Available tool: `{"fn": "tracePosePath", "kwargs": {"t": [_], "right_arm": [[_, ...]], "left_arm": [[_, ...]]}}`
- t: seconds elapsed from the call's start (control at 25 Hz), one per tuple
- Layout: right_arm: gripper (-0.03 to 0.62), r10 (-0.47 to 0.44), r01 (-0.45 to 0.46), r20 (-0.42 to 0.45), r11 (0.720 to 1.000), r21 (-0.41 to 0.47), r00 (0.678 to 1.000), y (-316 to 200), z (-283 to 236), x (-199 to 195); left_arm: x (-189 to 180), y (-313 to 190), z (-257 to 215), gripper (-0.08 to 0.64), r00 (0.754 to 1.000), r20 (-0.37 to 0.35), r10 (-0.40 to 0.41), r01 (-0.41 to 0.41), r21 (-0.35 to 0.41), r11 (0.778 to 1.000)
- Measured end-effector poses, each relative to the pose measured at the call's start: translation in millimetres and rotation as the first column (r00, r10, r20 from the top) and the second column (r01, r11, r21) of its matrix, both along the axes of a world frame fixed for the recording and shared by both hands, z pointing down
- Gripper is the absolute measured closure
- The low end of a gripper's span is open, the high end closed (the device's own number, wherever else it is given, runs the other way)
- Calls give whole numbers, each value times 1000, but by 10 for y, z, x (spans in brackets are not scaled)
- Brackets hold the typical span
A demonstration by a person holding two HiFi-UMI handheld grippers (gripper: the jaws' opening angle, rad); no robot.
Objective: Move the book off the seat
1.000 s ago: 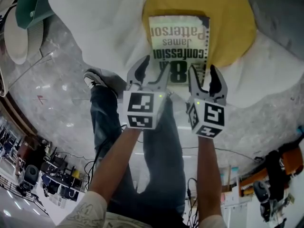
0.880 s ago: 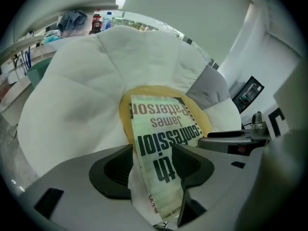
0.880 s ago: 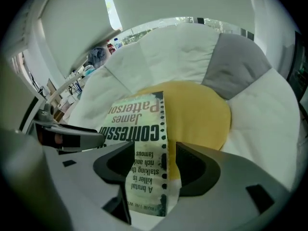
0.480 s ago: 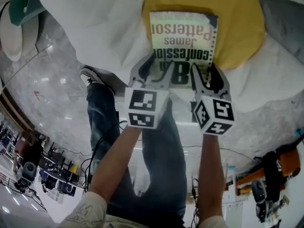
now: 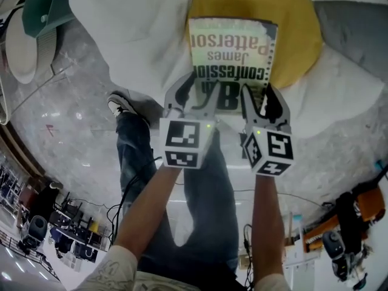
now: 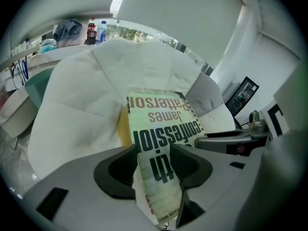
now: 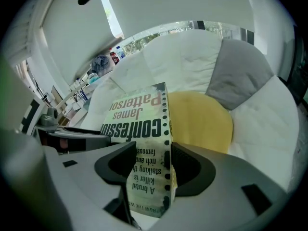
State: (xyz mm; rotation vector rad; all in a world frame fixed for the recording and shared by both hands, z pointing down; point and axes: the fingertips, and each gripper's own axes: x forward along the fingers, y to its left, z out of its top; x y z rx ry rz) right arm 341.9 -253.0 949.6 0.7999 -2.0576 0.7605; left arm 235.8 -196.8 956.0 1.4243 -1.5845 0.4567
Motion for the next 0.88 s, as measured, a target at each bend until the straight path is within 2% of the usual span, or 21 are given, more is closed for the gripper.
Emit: {"fn": "tracePosePath", "kwargs": {"t": [0.36,0.64,0.88], "right_arm": [[351,-11,3,71,993,118,997,-128,-1212,-453],[351,-74,41,138,974,224,988,-97,-2371,-1348],[353,-158,98,189,951,292,969,171,-3419,-2080]], "left_arm": [[-453,-130,-1229,339,997,74,-22,14,110,994],[-1309,-42,-2402,339,984,147,-99,65,218,974],[-2006,284,-3477,341,966,187,-179,119,290,950]]}}
